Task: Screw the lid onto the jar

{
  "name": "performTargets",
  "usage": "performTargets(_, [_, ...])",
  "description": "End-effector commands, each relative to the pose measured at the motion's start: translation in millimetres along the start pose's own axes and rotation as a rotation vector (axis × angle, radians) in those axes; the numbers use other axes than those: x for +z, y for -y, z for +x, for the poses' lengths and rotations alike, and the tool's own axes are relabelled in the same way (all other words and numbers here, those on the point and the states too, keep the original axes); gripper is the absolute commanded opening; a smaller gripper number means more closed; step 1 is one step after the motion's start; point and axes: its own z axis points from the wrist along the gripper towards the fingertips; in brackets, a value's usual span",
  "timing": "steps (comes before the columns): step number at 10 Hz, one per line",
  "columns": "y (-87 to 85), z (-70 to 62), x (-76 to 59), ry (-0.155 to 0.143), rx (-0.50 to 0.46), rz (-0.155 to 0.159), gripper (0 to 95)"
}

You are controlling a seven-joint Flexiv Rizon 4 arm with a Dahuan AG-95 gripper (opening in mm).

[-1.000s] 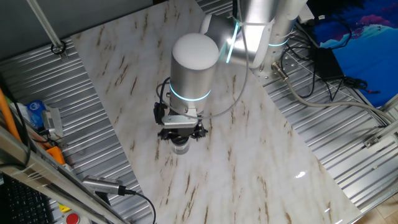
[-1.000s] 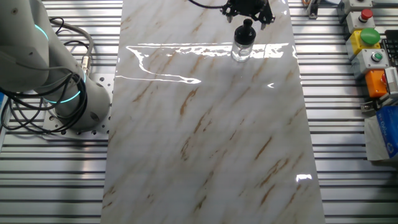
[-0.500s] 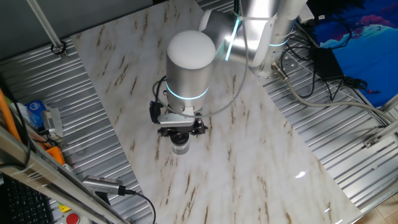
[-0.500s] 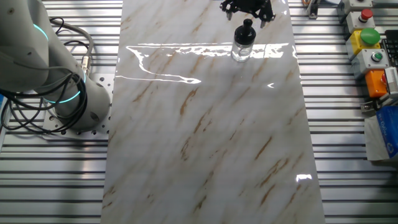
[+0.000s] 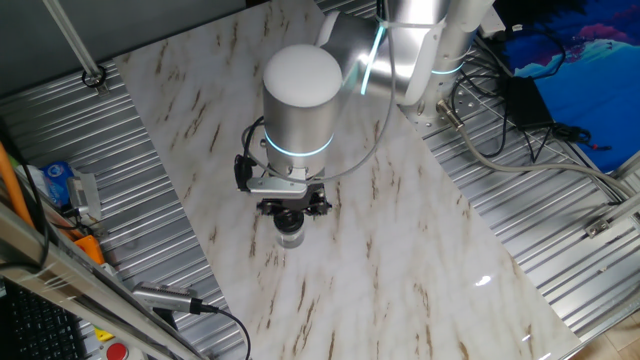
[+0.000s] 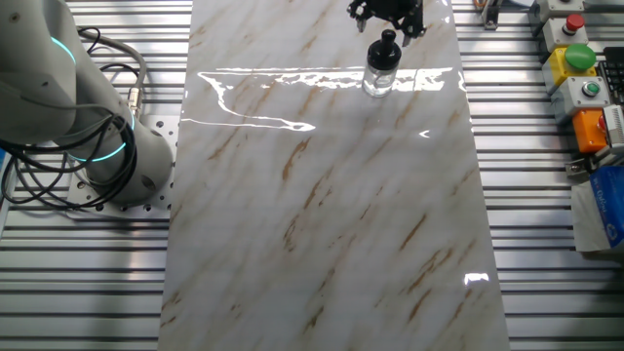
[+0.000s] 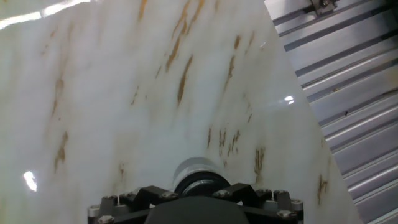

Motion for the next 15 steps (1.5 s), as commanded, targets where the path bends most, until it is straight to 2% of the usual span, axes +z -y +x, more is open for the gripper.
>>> performTargets(1, [0.2,-0.7,0.2,0.002,0.005,-0.004,0.0])
performTargets(9, [0.6,-0.8,-0.1,0.004,0.014,-0.011,0.0])
performTargets(15, [6.3,-1.4,-6.3,0.038,0.066,0.031,0.0])
